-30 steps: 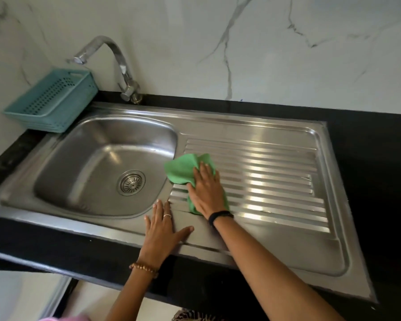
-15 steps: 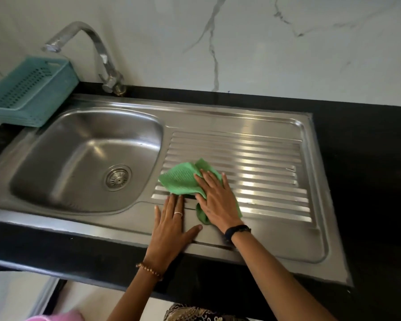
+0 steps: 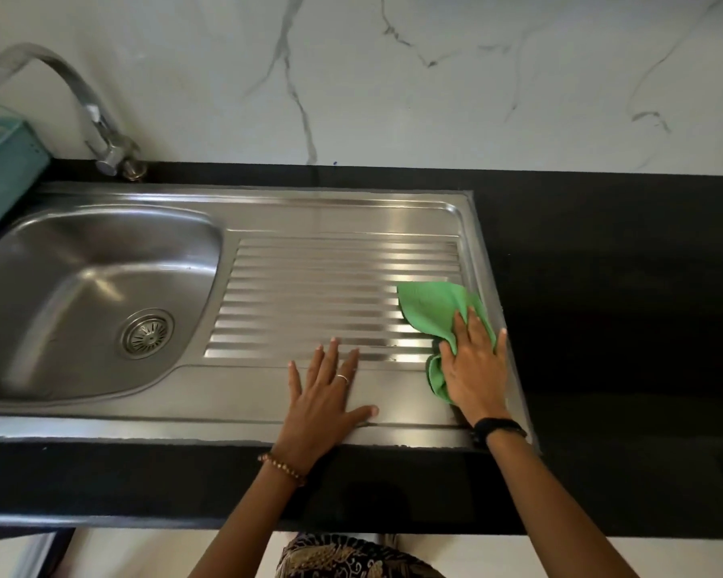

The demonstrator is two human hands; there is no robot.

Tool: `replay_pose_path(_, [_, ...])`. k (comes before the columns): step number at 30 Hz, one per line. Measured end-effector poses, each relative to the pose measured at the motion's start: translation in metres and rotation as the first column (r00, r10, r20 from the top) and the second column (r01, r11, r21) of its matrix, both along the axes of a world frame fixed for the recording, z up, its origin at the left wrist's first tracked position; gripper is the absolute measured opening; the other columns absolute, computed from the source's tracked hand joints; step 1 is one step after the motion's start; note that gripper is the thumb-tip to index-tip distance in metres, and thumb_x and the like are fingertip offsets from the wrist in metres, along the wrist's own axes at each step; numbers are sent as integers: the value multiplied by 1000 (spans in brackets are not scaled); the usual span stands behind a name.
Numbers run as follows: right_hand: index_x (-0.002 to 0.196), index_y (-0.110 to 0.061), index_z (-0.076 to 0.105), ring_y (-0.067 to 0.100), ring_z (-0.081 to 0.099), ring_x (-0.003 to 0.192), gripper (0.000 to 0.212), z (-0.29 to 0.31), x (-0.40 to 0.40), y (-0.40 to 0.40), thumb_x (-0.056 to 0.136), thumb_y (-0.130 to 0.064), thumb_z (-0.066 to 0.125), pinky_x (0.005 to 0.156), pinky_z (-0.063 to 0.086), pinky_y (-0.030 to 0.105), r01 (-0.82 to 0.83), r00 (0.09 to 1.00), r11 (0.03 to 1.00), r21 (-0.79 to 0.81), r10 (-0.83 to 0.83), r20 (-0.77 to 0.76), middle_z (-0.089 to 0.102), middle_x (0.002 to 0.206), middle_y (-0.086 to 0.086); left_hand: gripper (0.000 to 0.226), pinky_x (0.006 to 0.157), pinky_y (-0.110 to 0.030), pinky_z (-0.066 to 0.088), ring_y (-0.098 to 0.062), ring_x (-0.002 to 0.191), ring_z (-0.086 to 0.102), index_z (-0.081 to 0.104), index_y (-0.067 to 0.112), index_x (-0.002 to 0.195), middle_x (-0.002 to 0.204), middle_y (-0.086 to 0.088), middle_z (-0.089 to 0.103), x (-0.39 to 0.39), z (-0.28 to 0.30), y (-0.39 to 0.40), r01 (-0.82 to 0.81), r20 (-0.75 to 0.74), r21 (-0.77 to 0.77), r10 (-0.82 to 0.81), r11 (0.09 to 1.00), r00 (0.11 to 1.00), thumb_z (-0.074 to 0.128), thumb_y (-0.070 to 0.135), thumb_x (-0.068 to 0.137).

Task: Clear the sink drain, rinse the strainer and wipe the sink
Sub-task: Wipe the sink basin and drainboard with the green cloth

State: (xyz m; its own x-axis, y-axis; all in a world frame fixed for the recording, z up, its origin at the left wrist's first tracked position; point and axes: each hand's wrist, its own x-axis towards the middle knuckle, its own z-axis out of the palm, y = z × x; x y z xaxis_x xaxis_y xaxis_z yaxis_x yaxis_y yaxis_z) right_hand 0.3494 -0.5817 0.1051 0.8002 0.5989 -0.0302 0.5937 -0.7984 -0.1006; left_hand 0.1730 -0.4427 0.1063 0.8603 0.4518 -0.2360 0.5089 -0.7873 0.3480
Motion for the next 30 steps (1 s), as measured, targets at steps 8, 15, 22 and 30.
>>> replay_pose_path(8, [145, -12, 28, 25, 14, 145, 53, -6, -48, 54, 96, -33, 34, 119, 1, 47, -109, 987, 974, 198, 130, -94, 18, 156, 12, 128, 111, -50, -14, -28, 143, -16, -10, 20, 146, 156, -14, -15, -66, 11, 52, -285, -66, 119, 294, 951, 953, -9, 94, 42])
replay_pose_path(15, [147, -14, 17, 27, 10, 146, 59, -10, -117, 169, 95, -38, 29, 117, -6, 47, -404, 905, 903, 144, 418, -81, 14, 157, 12, 139, 116, -45, -6, -26, 145, -6, -3, 5, 146, 157, -16, -2, -97, 5, 76, -477, -85, 160, 494, 864, 865, 3, 97, 42])
replay_pose_path(22, [145, -21, 25, 22, 7, 146, 54, -10, -159, 249, 96, -41, 31, 116, -10, 44, -742, 654, 663, 97, 749, -112, 11, 159, 5, 129, 118, -42, -6, -25, 145, -11, -10, 5, 145, 156, -15, -9, -99, 4, 75, -461, -86, 156, 477, 874, 875, 19, 92, 54])
replay_pose_path(30, [147, -31, 10, 12, 2, 146, 55, -13, -105, 145, 96, -38, 28, 115, -16, 39, -675, 716, 728, 119, 686, -130, 4, 158, -6, 126, 113, -47, -15, -19, 145, -6, 6, 14, 148, 158, -6, 1, -102, 12, 60, -347, 22, 103, 347, 932, 938, 10, 95, 50])
